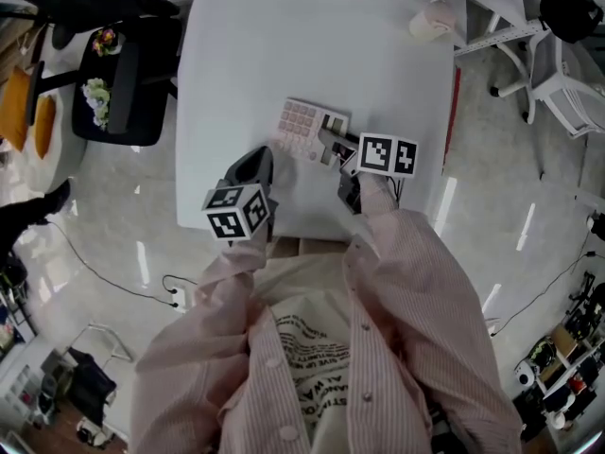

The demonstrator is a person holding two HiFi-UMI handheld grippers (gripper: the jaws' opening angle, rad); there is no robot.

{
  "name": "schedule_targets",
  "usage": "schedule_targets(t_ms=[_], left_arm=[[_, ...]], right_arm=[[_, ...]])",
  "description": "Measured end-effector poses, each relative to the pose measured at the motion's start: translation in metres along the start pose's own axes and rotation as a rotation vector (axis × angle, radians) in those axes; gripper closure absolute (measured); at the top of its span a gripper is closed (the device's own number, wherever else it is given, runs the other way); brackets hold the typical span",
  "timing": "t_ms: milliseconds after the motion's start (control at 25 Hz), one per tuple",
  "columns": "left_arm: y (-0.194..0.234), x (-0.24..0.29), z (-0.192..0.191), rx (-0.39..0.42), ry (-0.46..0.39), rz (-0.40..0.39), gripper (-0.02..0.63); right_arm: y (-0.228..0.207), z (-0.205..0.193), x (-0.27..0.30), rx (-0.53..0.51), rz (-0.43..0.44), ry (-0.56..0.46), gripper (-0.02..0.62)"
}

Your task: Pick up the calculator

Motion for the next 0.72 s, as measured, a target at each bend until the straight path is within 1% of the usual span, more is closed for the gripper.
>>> schedule_targets(t_ms=[160,320,720], left_arm=[[-0.001,-0.002,0.003,0.008,-0.006,-0.009,0.606],[-0.003,-0.004,0.009,0.017,-0.019,-0.019,0.606],[-0.014,-0.021,0.031,0.068,-0.063,-0.074,0.606]], right_arm=[[0.002,0.001,-0.003,0.03,0.019,-0.015,0.499],[0.004,0.002,-0.007,0.094,0.052,-0.045,0.502],[0.024,0.006,-0.037,0.144,0.104,-0.136,0.505]])
Point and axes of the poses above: the fingertips, and each gripper's own axes: x forward along the fingers, y to its left, z out of its top, the point moved 5 cm from there along -x, backward along the fingers, and after that the axes turned 11 degrees about -z, right-handed, at the moved point
